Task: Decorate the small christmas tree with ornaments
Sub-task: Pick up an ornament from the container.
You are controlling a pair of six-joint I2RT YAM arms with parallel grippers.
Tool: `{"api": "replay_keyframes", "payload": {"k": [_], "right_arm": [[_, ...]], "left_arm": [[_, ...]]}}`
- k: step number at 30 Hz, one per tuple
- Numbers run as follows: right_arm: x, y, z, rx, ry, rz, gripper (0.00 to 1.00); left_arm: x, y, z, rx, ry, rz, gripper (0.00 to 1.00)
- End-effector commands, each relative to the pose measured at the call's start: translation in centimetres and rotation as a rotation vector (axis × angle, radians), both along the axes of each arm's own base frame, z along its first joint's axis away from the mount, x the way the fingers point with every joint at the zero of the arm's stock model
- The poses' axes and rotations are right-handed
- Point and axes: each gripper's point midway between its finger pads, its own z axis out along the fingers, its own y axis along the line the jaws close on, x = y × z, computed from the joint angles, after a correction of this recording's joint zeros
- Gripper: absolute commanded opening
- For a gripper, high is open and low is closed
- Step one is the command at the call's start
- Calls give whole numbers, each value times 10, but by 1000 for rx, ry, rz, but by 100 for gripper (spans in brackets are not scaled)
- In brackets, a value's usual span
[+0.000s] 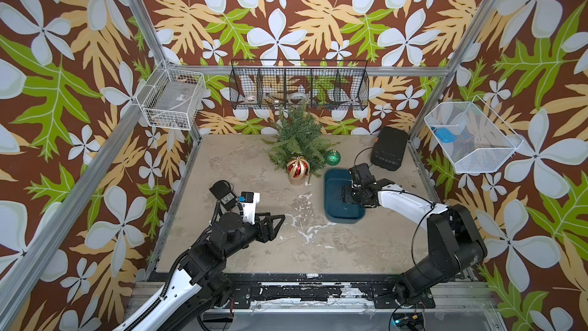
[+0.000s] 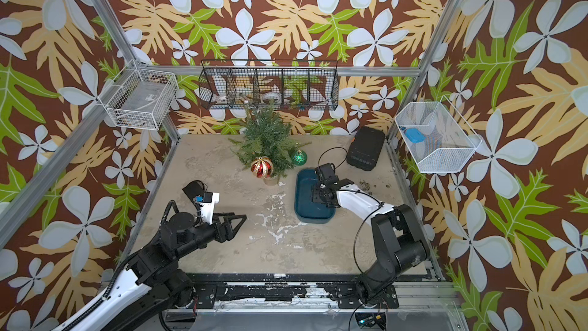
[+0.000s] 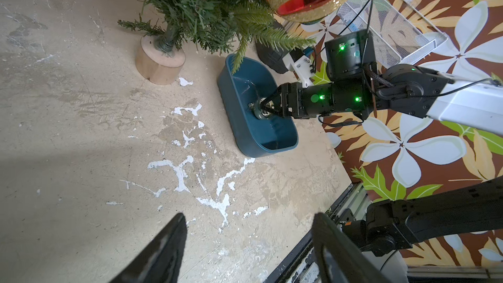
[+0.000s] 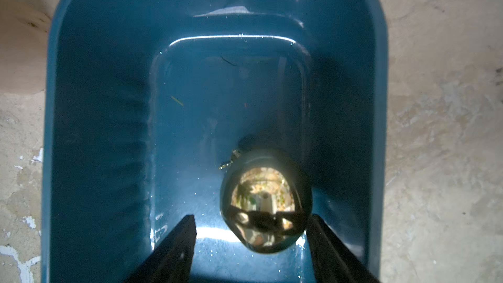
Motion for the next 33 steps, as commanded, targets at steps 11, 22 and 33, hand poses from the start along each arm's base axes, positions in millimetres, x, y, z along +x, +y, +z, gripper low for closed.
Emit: {"api": "replay_keyframes", "payload": {"k": [11, 22, 33], "right_arm": [[10, 12, -9, 50, -15, 3, 71], [19, 19, -23, 56, 9, 11, 70], [15, 19, -25, 65, 13, 15, 60]], "left_arm": [[3, -7, 3, -36, 4, -15, 75], [3, -8, 0, -33, 16, -13, 73], [5, -10, -1, -30, 19, -18, 72]]}}
